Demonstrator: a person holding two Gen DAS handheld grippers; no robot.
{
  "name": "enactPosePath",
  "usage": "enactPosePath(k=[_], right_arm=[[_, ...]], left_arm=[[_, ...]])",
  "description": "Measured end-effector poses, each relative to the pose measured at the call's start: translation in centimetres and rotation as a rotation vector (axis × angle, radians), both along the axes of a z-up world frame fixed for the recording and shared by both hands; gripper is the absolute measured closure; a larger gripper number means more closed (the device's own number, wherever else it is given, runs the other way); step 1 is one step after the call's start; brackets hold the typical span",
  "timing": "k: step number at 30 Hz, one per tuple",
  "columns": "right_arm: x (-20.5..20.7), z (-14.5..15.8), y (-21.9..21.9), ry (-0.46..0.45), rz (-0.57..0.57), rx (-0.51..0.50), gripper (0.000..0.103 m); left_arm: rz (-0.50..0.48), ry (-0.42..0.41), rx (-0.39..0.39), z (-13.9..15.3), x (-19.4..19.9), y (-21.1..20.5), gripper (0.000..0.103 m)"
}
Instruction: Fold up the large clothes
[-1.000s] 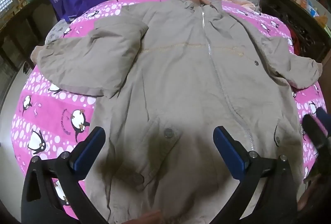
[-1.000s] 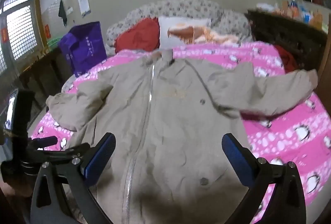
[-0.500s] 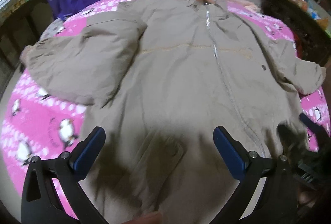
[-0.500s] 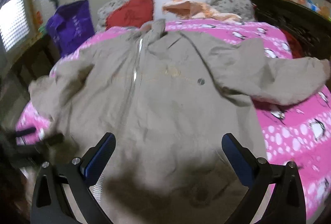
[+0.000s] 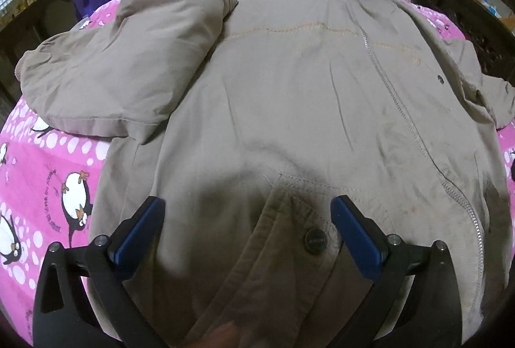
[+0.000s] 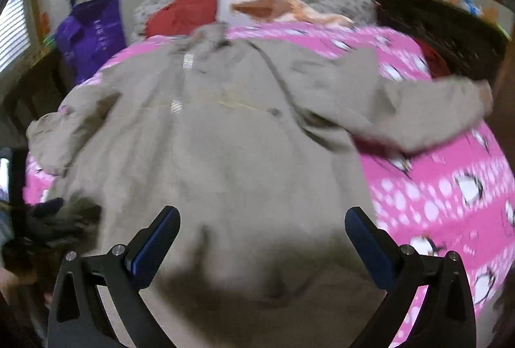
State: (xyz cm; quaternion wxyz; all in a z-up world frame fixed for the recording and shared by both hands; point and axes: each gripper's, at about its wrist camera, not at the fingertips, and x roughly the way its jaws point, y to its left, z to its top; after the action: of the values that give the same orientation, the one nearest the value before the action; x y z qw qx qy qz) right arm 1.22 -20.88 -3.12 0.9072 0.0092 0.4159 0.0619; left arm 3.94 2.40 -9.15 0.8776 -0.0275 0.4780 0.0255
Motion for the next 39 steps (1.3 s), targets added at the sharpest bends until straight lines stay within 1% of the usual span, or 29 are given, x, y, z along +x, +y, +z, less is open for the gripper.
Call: enactPosePath(k=[2,4,6,8,10,11,15,22,29,39], right_arm=[[0.6,-0.6,1.5,0.05,0.019,-0.014,0.0],[1.0,-2.0,2.1,0.086,0.013,-0.022,0.0],[1.3,-3.9,2.3,0.125,0.022,-0.012,0.0],[1.5,-5.9,2.1,0.162,0.033,-0.034,0.001],[1.2,-6.9,0.7,0.146,0.026,0.068,0.001],[1.2,-6.9,0.3,0.147,0.025,0.086,0.001],[0.9,-6.9,0.8,0.135,0.026,0.055,0.001],[0.1,-7.1,0.9,0.101,0.019,0.061,0.001],[0.2,-7.0,0.7,0.097,0.018,0.065,0.001],[0.2,-7.1,0.7,0.093,0.018,0.065,0.001]], left_arm=[[-0.001,-0.002,0.003,0.0,0.0,-0.2,0.0],[-0.002,-0.004,0.004,-0.1,0.1,0.0,0.0],[0.0,-0.007,0.005,-0.4,-0.2,0.1,0.0],[0.001,-0.005,0.012,-0.4,-0.2,0.0,0.0],[0.003,-0.008,0.016,-0.4,-0.1,-0.1,0.0],[0.003,-0.009,0.017,-0.4,-0.2,-0.1,0.0],[0.008,-0.01,0.028,-0.2,-0.1,-0.5,0.0],[0.013,-0.02,0.026,-0.3,-0.3,-0.7,0.0],[0.014,-0.012,0.003,-0.2,-0.3,-0.3,0.0],[0.011,-0.011,0.013,-0.2,-0.2,-0.3,0.0]])
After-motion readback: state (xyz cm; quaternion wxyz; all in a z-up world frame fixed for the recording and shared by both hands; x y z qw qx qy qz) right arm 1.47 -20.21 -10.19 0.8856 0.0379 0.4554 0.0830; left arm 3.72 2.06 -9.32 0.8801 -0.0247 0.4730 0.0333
